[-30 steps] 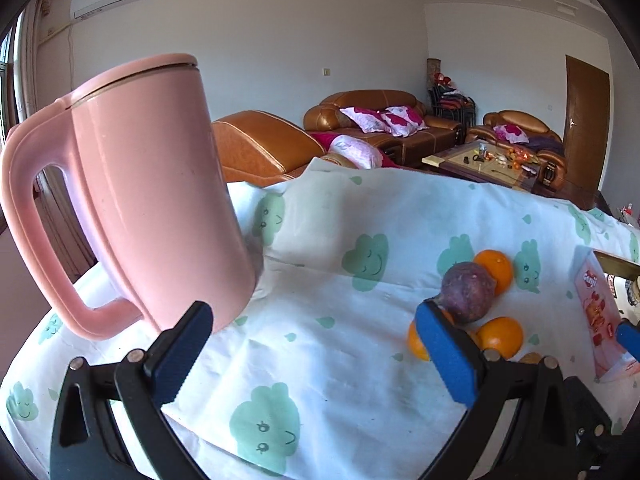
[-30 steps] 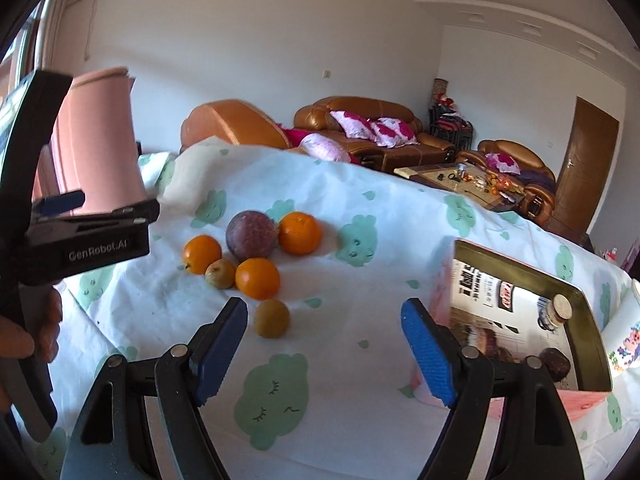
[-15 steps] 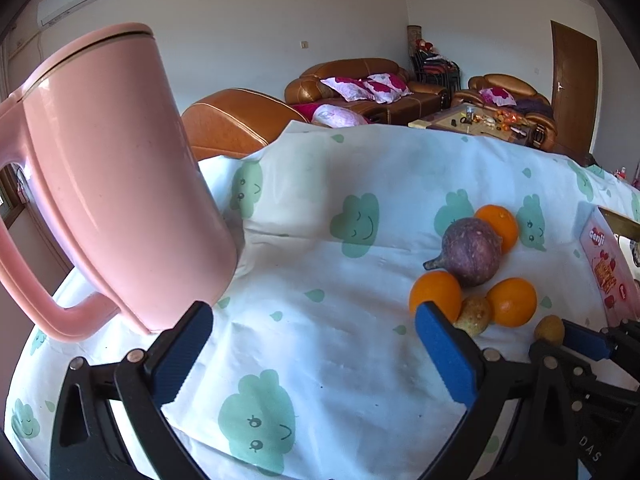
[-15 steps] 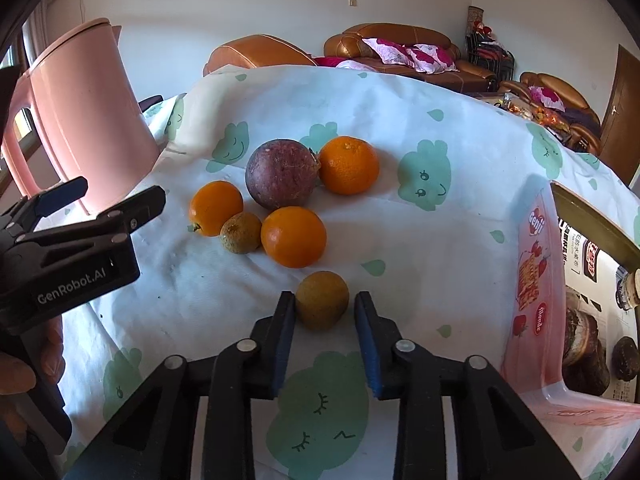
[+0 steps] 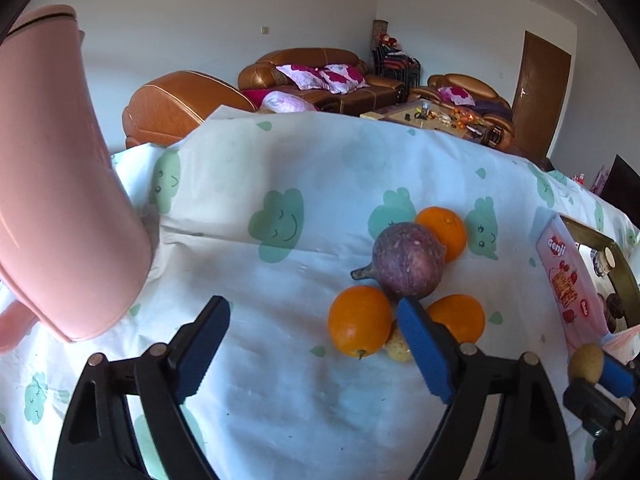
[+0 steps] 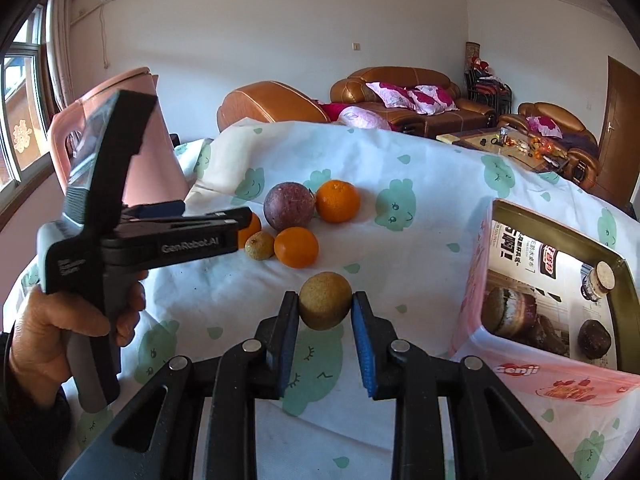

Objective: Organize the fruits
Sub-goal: 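Grasp an orange with the left tool while the right tool holds its fruit, then carry the brown fruit and the orange into the tin and open both tools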

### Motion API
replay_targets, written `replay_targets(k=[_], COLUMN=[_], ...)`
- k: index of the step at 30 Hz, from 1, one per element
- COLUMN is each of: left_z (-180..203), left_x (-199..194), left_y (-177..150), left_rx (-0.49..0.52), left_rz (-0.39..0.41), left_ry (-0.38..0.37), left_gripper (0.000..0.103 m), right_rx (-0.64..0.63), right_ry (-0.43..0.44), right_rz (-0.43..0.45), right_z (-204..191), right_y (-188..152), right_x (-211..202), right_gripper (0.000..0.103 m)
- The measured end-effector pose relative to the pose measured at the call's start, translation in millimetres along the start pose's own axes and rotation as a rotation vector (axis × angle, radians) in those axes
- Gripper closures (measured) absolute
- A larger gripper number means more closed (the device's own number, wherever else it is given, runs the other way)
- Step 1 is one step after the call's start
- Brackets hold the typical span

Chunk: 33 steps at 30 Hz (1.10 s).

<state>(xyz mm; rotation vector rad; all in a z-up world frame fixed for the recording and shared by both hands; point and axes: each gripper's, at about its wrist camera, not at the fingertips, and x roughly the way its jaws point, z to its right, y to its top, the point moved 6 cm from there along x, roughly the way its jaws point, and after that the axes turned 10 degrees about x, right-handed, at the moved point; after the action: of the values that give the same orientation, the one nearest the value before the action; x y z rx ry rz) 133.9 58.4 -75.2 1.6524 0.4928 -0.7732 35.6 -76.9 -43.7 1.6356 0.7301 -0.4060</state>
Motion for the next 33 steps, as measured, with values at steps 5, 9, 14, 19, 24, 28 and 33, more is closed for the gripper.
replay_targets(k=[5, 9, 14, 19, 24, 28, 33], left_z=[-3.6, -8.9, -23.1, -36.2, -30.8, -7.4, 32.1], left_x=[12.2, 18.7, 13.9, -10.7, -43.3, -59.6, -70.7], left_y=[3.4, 1.4, -1.2, -0.6, 10.3, 15.8, 17.3], left_rx=[-0.059, -0.122, -0.226, -0.256, -0.175, -0.129, -0.046], left_rz=[-0.031, -0.044, -0.003, 0.121, 0.272, 0.337, 0.366], left_ry=[-0.082, -0.189, -0.238, -0.159, -0.032, -0.038, -0.066], left_gripper=[0.024, 0.045, 0.067, 0.067, 0.067, 0.067, 0.067], right_rx=[0.012, 0.016, 0.05, 0.038, 0.042, 0.035, 0.006], right_ry=[0.013, 0.005, 0.014, 0.002, 0.011, 0.0, -0.116], right_rz=[0.062, 0.056, 0.039, 0.093, 0.162, 0.213, 0.257], right_z=[4.8, 6.5, 10.6, 11.4, 14.5, 19.6, 37.6], right_y=[9.6, 8.5, 5.4, 10.6, 19.5, 27.2, 33.3], right_x=[-14.2, -10.5, -7.6, -16.7, -32.7, -46.2, -53.6], right_gripper=[0.074, 0.074, 0.074, 0.074, 0.074, 0.074, 0.074])
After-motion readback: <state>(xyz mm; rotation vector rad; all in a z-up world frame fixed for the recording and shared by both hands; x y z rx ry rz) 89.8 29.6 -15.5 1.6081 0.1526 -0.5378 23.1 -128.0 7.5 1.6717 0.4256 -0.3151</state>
